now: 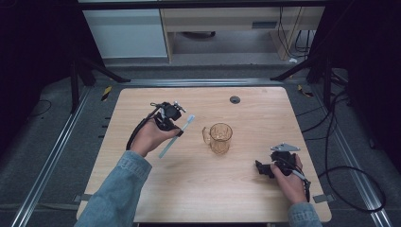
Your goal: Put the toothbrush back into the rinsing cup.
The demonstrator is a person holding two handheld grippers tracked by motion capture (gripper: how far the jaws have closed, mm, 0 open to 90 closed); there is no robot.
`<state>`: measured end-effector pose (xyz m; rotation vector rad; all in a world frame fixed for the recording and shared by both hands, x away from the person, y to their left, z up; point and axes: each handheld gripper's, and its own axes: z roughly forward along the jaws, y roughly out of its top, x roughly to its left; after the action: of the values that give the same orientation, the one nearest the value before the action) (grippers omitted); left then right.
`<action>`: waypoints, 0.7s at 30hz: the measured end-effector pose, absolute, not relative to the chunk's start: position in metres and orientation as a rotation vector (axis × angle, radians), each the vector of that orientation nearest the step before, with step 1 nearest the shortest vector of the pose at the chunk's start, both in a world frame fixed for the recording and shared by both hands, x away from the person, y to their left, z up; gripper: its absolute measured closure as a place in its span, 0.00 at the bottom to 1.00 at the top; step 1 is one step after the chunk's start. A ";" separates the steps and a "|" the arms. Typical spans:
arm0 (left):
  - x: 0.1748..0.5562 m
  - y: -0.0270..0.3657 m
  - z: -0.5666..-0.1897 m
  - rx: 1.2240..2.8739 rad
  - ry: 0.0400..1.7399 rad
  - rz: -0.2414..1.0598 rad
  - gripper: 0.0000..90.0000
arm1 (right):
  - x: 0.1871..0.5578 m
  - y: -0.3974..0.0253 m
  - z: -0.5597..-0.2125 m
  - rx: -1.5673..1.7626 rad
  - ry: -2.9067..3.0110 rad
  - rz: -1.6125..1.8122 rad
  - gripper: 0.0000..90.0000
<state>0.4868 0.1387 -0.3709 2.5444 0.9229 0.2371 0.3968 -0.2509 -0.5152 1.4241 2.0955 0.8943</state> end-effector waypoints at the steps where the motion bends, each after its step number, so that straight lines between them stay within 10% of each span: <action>1: 0.487 0.138 -0.372 2.530 0.926 0.239 0.88 | 0.397 -0.251 -0.515 1.422 2.097 0.895 0.01; 21: 0.476 0.109 -0.352 2.371 0.856 0.349 0.88 | 0.397 -0.250 -0.515 1.411 2.110 0.900 0.01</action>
<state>0.4763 0.1086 -0.3524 2.3707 0.8562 0.3488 0.3966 -0.2504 -0.5153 1.4115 2.1099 0.8997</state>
